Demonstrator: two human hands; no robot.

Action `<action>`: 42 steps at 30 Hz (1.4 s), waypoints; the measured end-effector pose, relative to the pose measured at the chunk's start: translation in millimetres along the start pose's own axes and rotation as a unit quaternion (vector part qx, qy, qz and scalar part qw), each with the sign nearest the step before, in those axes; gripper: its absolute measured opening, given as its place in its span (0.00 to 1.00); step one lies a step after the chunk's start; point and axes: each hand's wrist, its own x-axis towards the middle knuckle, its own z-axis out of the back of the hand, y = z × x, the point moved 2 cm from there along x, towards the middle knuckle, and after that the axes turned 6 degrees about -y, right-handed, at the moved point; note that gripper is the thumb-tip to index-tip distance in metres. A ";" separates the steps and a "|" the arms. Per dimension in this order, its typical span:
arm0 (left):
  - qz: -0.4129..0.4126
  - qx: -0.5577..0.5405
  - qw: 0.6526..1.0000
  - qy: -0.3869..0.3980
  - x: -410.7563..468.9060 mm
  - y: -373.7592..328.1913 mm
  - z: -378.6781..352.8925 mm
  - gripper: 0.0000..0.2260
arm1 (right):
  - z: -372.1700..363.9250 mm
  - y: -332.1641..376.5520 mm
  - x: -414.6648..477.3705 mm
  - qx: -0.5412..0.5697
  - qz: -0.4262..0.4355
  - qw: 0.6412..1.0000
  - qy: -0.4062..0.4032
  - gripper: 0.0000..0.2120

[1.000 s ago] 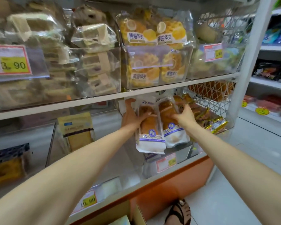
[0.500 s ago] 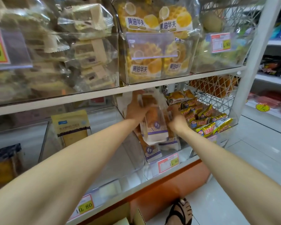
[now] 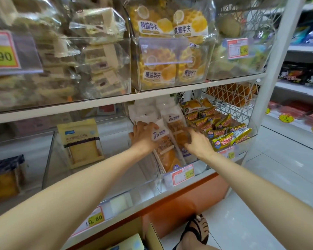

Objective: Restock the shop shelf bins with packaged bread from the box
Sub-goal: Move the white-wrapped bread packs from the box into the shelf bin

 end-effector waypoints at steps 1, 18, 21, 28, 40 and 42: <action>0.001 -0.002 1.000 0.000 -0.9 0.3 -0.4 0.24 | -2.3 -1.3 -0.1 0.030 -0.011 0.999 0.043 0.31; -0.141 -0.063 0.987 0.033 -76.1 19.2 80.2 0.21 | 39.3 39.0 -78.0 0.250 0.042 0.966 0.047 0.28; -0.132 -0.105 0.984 0.065 -125.8 36.6 105.7 0.20 | 36.5 63.8 -112.8 0.275 0.078 0.955 0.076 0.29; -0.024 -0.150 0.982 0.112 -237.3 91.4 127.6 0.17 | -13.0 112.0 -186.5 0.303 0.122 0.927 0.181 0.27; 0.170 -0.121 0.967 0.149 -334.1 180.6 95.2 0.11 | -90.3 99.8 -263.0 0.218 0.086 0.931 0.280 0.26; 0.171 -0.117 0.966 0.155 -335.1 187.4 93.3 0.11 | -90.2 94.0 -262.5 0.197 0.077 0.936 0.280 0.26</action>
